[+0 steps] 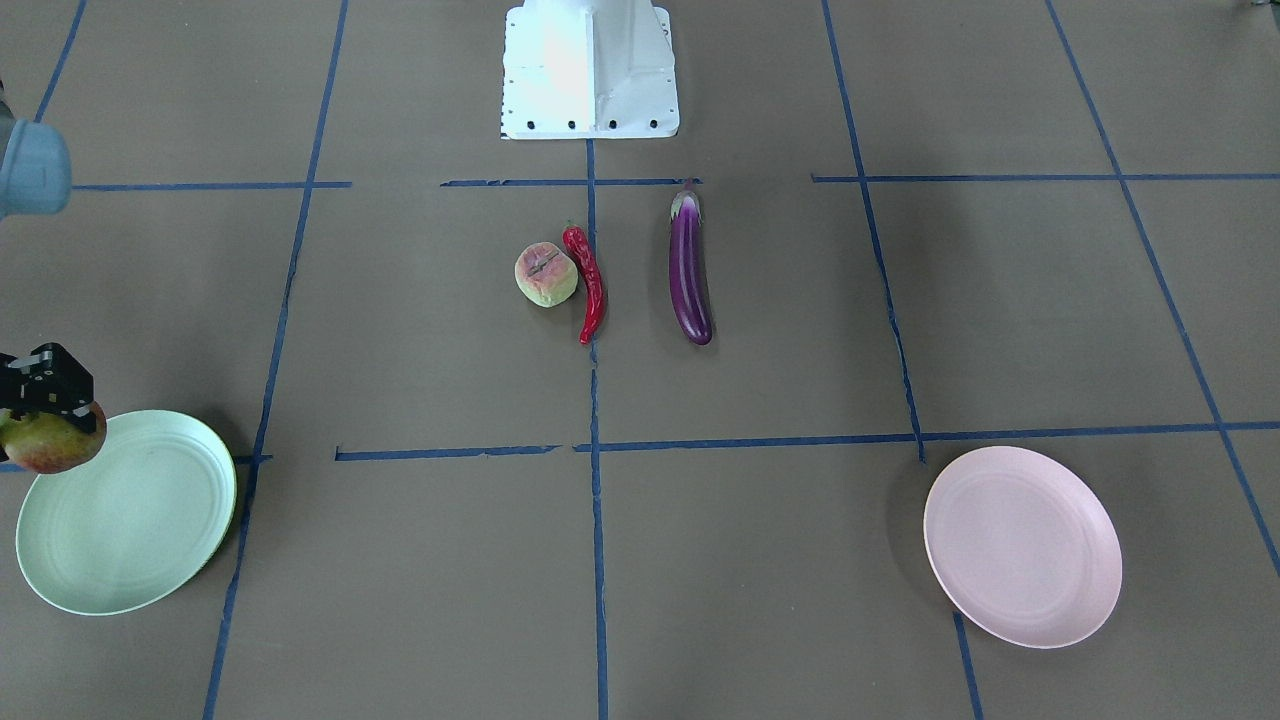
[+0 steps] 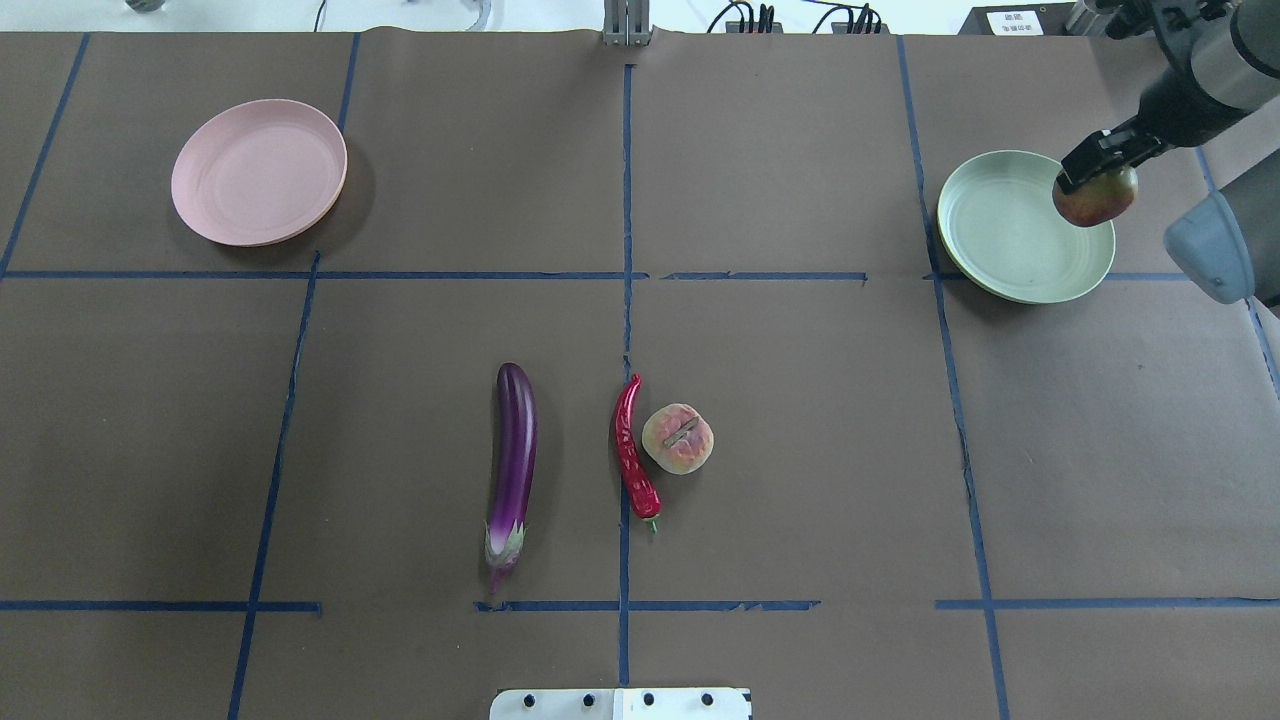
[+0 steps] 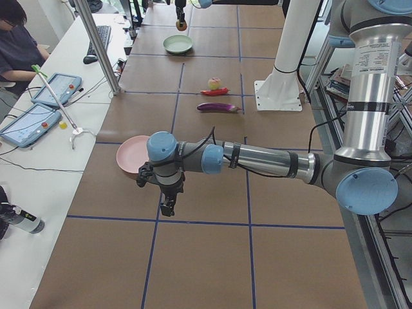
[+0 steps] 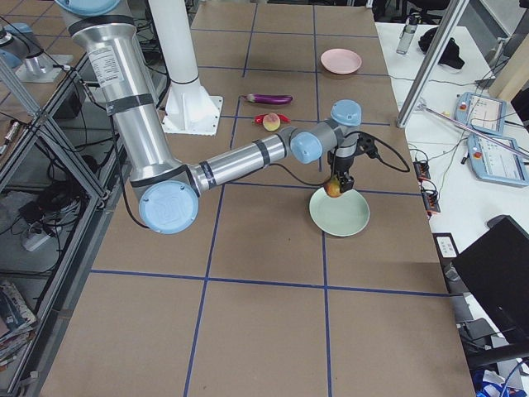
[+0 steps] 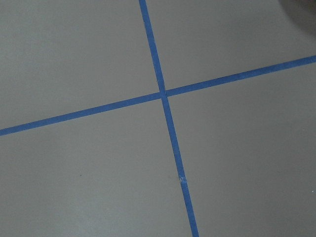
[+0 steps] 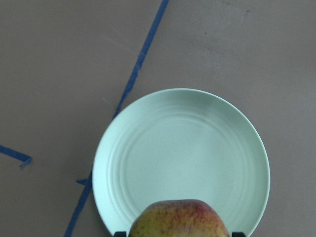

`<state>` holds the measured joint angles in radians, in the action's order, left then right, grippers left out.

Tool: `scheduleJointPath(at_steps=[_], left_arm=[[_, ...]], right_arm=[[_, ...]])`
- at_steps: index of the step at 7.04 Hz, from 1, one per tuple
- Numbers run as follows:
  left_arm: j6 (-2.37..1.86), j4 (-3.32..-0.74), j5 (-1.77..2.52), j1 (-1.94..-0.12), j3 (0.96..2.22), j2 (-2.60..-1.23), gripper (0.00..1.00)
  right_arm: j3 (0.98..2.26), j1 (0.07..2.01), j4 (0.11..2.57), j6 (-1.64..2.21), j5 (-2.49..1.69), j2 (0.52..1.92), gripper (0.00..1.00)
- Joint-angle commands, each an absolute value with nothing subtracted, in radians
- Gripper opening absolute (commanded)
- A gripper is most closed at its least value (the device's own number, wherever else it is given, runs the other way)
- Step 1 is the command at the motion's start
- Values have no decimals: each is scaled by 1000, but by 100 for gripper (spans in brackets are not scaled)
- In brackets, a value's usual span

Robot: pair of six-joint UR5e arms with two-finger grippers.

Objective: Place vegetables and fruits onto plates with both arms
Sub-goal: 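Carry the pear to the pale green plate and release it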

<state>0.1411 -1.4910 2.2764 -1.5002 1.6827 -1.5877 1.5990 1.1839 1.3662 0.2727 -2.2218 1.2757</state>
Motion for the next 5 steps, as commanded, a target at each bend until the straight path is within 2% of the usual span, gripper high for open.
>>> scheduleJointPath(at_steps=[1, 2, 4, 5], left_arm=[[141, -1491, 2276, -1500, 1684, -1588, 100], [141, -1491, 2278, -1500, 1683, -1588, 100], [141, -1491, 2278, -1500, 1683, -1588, 100], [141, -1491, 2278, -1500, 1683, -1588, 100]], right_arm=[[1472, 1184, 1209, 264, -2233, 1304, 5], [1421, 1151, 1151, 268, -2230, 1302, 8], [1413, 1115, 1143, 278, -2229, 1301, 15], [1413, 1105, 1143, 279, -2227, 1301, 31]])
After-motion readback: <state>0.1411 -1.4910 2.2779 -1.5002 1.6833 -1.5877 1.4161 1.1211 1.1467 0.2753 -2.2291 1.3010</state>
